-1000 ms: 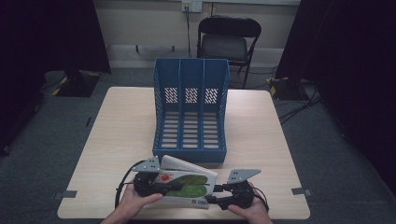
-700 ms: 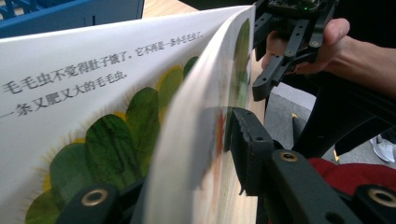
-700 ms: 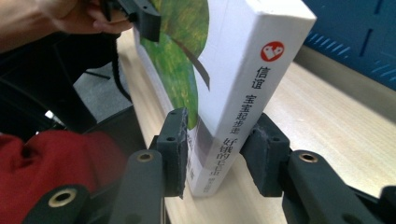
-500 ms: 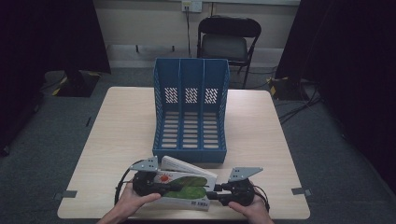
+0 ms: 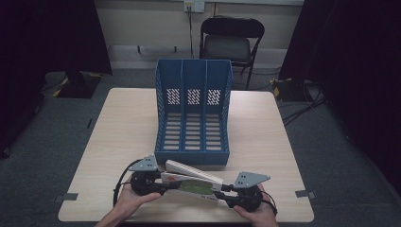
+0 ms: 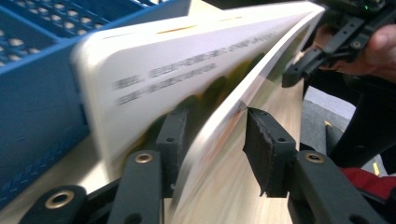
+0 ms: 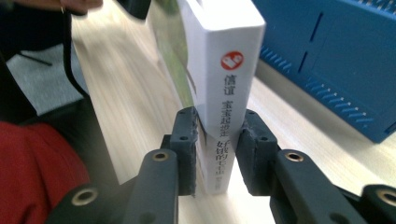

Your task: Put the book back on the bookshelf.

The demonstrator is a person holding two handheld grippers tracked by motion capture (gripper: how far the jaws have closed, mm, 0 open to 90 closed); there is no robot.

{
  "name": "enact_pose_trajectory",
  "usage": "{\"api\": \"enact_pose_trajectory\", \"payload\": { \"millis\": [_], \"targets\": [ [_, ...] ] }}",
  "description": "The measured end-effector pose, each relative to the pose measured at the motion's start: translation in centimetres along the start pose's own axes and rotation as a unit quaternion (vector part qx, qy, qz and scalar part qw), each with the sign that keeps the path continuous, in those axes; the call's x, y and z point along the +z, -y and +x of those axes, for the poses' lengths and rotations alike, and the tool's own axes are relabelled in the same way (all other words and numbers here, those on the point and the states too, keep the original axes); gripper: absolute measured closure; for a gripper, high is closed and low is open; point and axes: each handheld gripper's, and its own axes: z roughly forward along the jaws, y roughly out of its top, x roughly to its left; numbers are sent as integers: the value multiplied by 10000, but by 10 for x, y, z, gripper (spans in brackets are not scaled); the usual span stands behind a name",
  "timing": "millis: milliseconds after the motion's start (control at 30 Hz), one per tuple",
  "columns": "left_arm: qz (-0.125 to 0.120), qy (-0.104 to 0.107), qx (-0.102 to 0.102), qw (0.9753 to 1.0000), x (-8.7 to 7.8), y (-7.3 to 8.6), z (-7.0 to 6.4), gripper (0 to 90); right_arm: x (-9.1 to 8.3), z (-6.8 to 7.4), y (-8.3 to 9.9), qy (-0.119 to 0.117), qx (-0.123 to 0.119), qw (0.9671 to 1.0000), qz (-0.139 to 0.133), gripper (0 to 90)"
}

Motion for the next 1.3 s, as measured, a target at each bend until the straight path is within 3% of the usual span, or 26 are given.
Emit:
{"api": "enact_pose_trajectory", "payload": {
  "millis": [267,567,700,967,1067,1100,1167,1300],
  "targets": [
    [235,92,158,9996,5,2,-4,592,3,2,-1,-308,70,9995,-49,665],
    [173,129,94,9997,5,2,-3,586,20,9,-10,-194,-145,9997,71,665],
    [100,-19,10,9999,3,2,-3,507,16,9,-10,-172,-313,9993,116,689],
    [87,-340,-107,9993,-15,6,7,420,11,7,-6,-180,-220,9996,63,714],
    [-4,-451,-259,9986,-20,8,11,374,11,6,-6,-194,-144,9997,42,712],
    [32,-569,-244,9981,-21,7,13,372,11,5,-6,-196,-138,9997,36,709],
    [-18,-583,-280,9979,-19,7,14,347,11,5,-6,-227,-82,9997,42,700],
    [153,-534,-197,9983,-6,5,11,335,13,4,-6,-274,71,9996,2,691]
  ]
}}
